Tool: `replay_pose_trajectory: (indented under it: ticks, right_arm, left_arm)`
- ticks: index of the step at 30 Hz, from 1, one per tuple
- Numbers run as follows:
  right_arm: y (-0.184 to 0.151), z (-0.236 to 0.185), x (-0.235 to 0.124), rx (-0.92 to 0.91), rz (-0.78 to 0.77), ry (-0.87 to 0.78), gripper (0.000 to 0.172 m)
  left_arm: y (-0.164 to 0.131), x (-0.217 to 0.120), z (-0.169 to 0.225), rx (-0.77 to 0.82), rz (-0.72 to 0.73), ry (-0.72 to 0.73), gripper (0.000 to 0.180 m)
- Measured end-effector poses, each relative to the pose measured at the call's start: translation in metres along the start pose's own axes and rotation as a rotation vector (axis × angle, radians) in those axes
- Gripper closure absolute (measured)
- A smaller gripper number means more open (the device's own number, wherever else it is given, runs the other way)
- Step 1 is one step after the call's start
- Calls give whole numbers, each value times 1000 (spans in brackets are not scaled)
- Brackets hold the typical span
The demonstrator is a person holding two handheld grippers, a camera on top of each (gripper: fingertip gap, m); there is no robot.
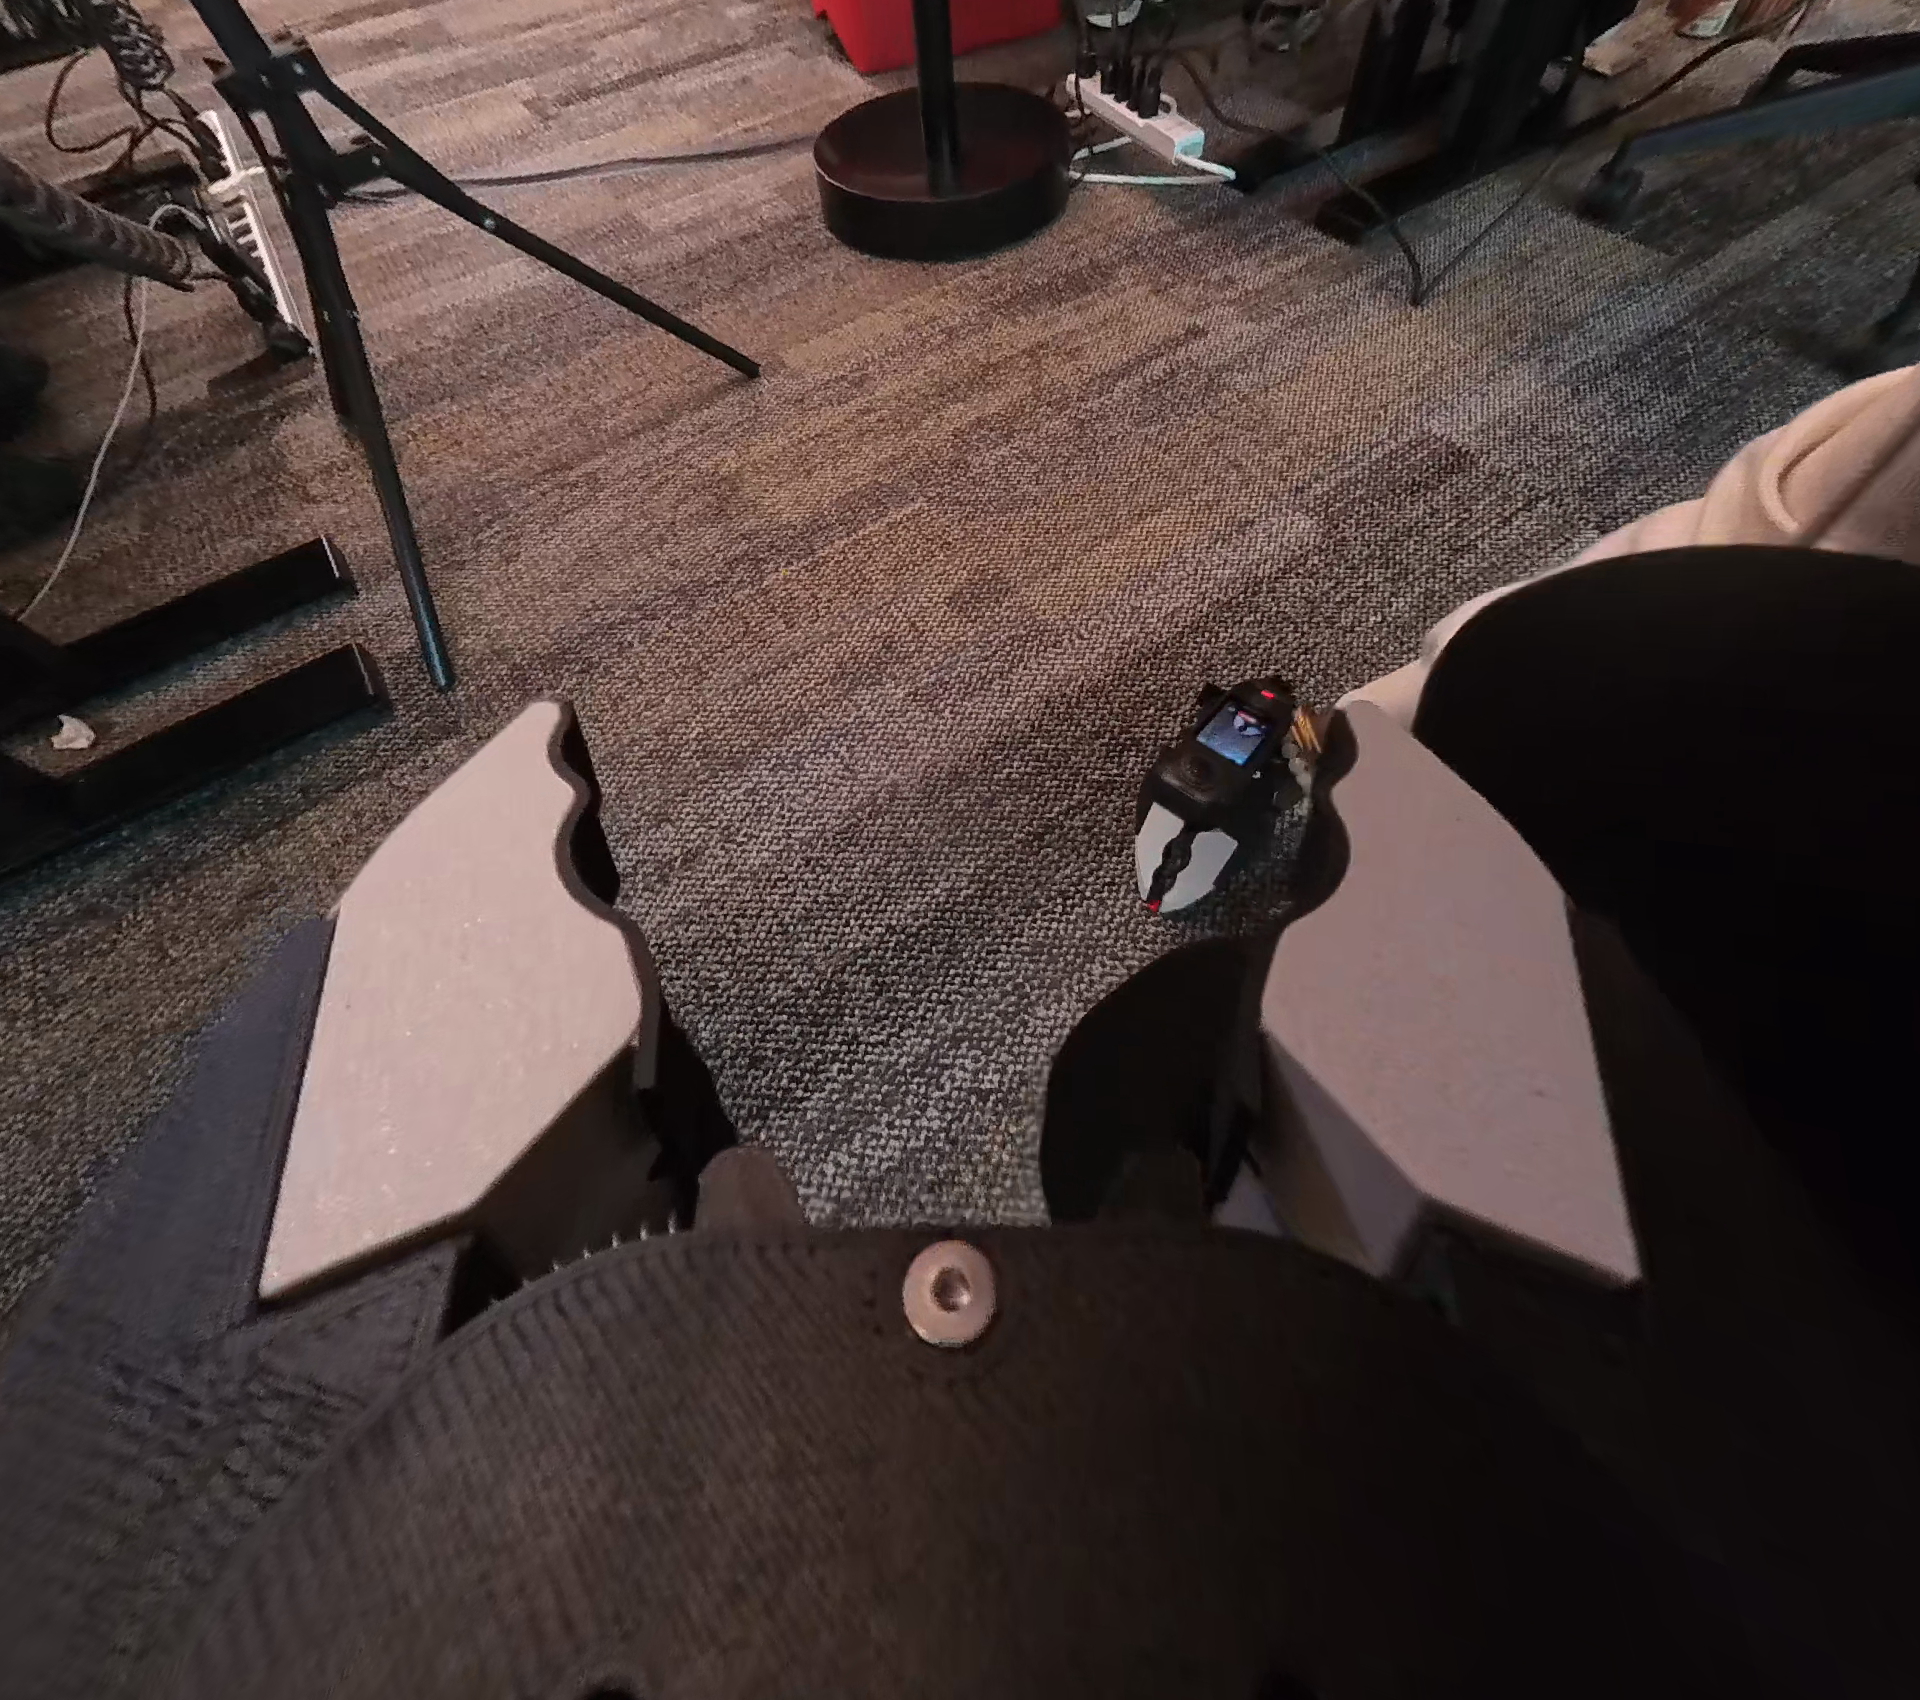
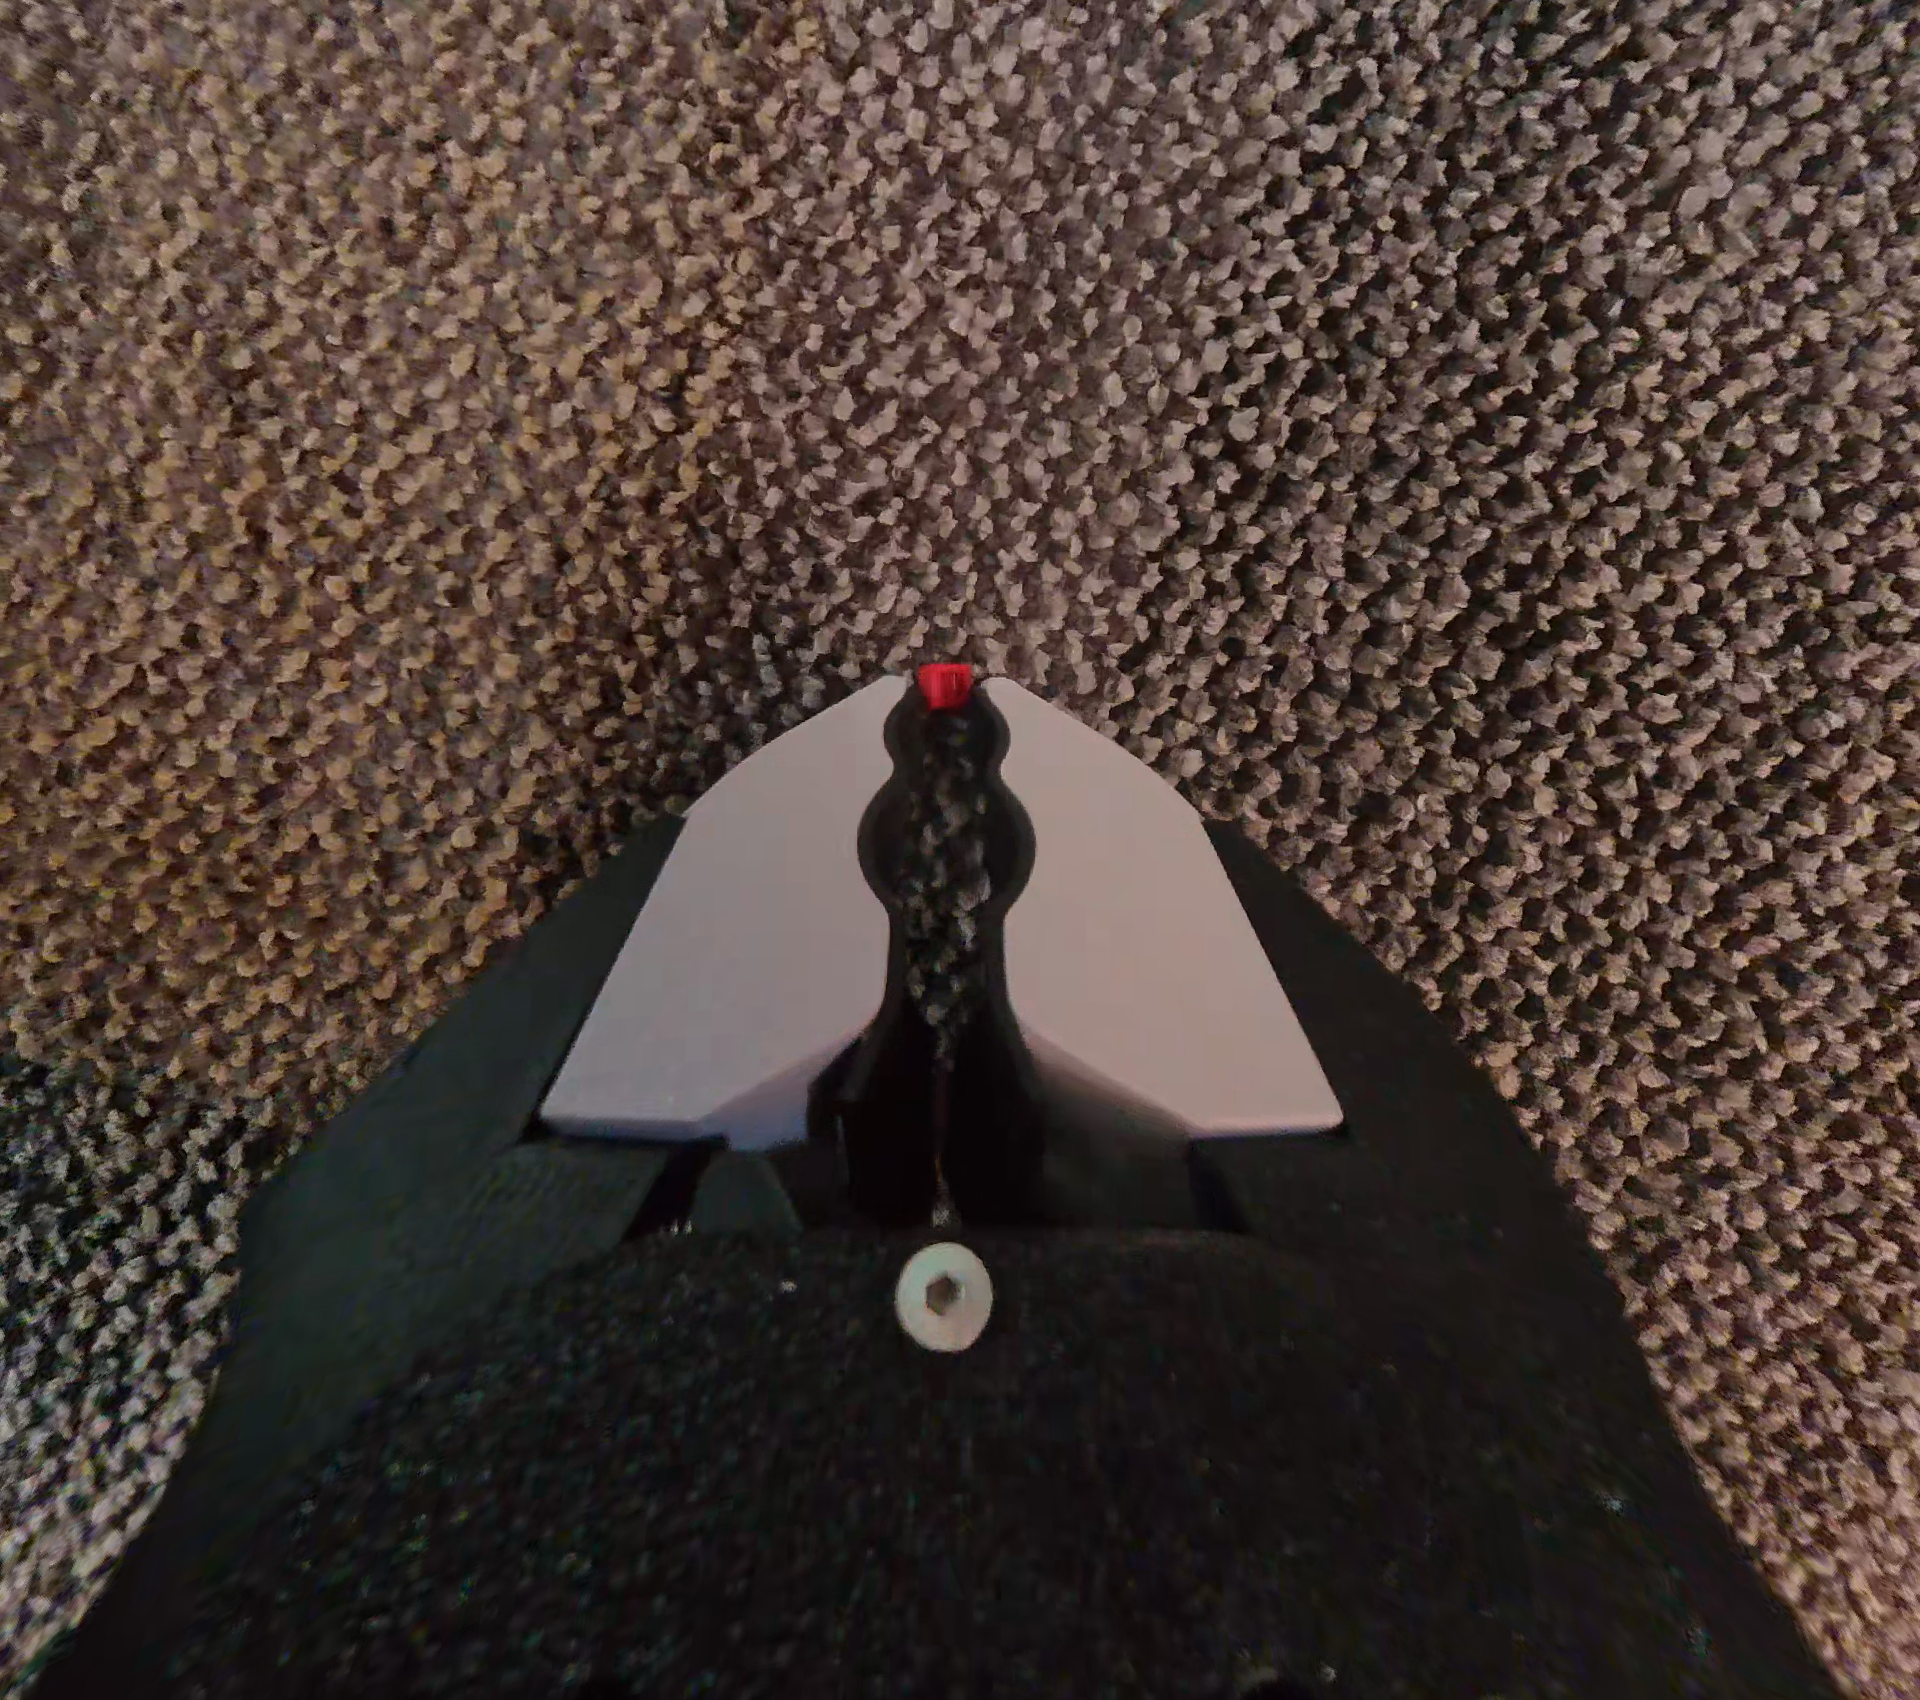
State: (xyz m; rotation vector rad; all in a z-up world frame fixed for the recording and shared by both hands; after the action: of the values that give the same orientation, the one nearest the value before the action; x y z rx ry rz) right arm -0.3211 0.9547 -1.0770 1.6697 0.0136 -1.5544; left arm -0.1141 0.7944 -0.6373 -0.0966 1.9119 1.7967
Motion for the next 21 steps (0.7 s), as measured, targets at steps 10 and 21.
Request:
replay_pose_trajectory:
  ticks: [10, 21]
  right_arm:
    - [80, 14, -92, 186, 109, -118, 164]
    - [403, 72, -482, 252, 547, -440, 164]
  left_arm:
    - [71, -35, 29, -20, -90, -20, 53]
    - [348, -195, 95, -82, 45, 1, 55]
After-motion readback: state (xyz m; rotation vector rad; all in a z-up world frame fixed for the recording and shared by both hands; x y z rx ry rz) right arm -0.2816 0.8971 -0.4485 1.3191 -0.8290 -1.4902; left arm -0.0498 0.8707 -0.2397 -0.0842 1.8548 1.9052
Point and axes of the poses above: each gripper's, where its closed fingertips meet, x out along the fingers, y out of its top, z = x × y across the jaws, the point moved 8 cm from there along -x, back along the fingers, and after that the axes turned 9 degrees about -y, right-handed, at the moved point
